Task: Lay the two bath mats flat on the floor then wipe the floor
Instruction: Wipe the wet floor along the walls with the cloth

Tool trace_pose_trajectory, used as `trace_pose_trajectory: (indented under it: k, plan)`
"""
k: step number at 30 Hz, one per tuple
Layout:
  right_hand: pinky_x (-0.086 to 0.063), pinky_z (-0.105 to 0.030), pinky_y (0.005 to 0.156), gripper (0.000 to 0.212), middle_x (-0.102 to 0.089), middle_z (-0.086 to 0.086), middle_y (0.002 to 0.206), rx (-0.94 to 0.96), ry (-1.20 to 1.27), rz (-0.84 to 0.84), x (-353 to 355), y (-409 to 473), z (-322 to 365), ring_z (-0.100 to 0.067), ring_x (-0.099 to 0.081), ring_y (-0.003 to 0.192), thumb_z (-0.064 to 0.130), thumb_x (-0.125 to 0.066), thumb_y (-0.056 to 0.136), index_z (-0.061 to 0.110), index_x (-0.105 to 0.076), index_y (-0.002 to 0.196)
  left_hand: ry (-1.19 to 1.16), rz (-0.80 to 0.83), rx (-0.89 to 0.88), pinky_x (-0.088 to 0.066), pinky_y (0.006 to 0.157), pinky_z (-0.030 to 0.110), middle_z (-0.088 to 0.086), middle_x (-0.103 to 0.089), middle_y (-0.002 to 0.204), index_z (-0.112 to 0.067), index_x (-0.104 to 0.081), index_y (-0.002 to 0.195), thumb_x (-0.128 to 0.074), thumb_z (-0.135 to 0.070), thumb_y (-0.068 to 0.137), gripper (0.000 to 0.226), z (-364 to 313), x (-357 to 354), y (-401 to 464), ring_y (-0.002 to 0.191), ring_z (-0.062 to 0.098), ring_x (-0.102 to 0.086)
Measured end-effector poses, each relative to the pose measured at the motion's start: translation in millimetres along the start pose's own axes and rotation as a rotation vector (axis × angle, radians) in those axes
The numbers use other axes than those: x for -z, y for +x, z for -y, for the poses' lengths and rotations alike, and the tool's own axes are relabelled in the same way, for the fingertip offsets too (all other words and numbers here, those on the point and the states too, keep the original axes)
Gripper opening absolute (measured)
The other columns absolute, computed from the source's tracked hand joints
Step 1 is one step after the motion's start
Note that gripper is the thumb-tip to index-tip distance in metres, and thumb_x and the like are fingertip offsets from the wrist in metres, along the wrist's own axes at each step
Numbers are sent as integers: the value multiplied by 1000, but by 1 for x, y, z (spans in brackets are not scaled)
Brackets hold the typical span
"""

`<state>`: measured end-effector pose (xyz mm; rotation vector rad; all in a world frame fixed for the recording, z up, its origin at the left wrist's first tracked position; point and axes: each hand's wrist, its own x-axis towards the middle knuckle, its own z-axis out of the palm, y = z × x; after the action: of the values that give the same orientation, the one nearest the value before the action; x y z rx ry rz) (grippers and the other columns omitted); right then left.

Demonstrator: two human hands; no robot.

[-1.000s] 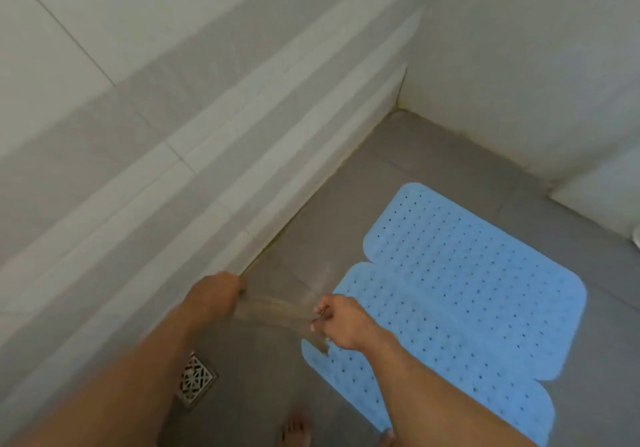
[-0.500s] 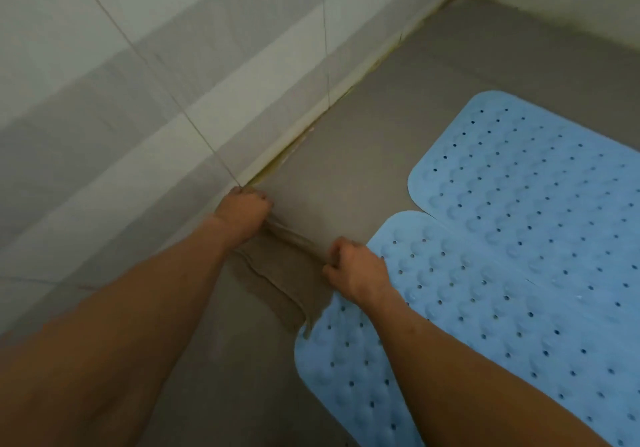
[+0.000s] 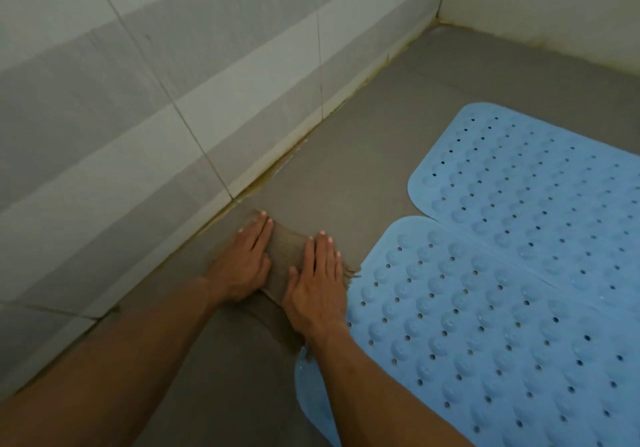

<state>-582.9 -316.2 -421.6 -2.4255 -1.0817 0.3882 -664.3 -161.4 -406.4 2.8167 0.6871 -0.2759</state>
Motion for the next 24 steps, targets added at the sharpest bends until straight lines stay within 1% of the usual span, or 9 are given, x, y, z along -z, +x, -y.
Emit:
trace_pose_trajectory:
  k: [2, 4, 6, 9, 12, 16, 20, 24]
  plan:
    - [10, -39, 122, 66, 3, -12, 166, -24, -34, -67, -6, 10, -3, -24, 8, 153, 42, -23, 103, 8, -7, 158, -16, 10, -13, 11, 118, 31, 0, 23, 157, -17, 12, 152, 1, -53, 86, 76, 2, -3, 12, 147, 14, 16]
    - [6, -40, 121, 67, 0, -11, 166, -45, -68, -104, -6, 21, -9, -23, 5, 154, 46, -22, 103, 10, -10, 158, -15, 3, -2, 12, 119, 34, -3, 28, 155, -21, 17, 151, 5, -61, 87, 77, 1, -6, 27, 145, 13, 23]
    - [6, -41, 121, 67, 0, -10, 166, -61, -94, -108, 0, 36, -17, -21, 6, 154, 47, -21, 103, 11, -9, 158, 12, -33, 6, 9, 121, 37, -3, 27, 157, -21, 19, 151, 9, -65, 87, 78, -2, -9, 46, 144, 12, 25]
    - [11, -41, 123, 68, 12, -7, 166, -83, -100, -53, 13, 67, -33, -19, 18, 152, 48, -16, 103, 14, 2, 158, 31, -65, -27, 7, 122, 38, -3, 24, 159, -21, 18, 151, 15, -66, 86, 79, -6, -7, 83, 145, 12, 24]
    - [8, -43, 124, 69, 11, -7, 166, -94, -120, -74, 27, 103, -50, -19, 17, 152, 49, -15, 102, 14, 2, 158, 29, -86, -63, 8, 121, 38, -3, 24, 159, -22, 18, 151, 9, -64, 89, 75, -10, 1, 126, 145, 11, 24]
    - [7, -44, 124, 70, 7, -8, 167, -108, -169, -86, 42, 149, -71, -20, 15, 153, 50, -14, 101, 13, 0, 159, 24, -67, -78, 10, 120, 36, -3, 25, 159, -22, 19, 151, -1, -58, 96, 69, -19, 13, 179, 144, 10, 25]
    - [8, -44, 124, 70, 6, -9, 167, -117, -178, -97, 55, 185, -91, -20, 14, 153, 50, -15, 101, 13, -1, 159, 32, -53, -93, 11, 120, 36, -3, 25, 159, -22, 18, 151, -2, -59, 96, 69, -29, 22, 224, 144, 10, 25]
    - [9, -44, 124, 70, 10, -9, 167, -134, -189, -79, 69, 211, -107, -20, 17, 152, 51, -13, 101, 13, 2, 158, 49, -26, -117, 10, 120, 39, -2, 25, 159, -21, 20, 150, -1, -60, 96, 70, -38, 30, 262, 144, 11, 26]
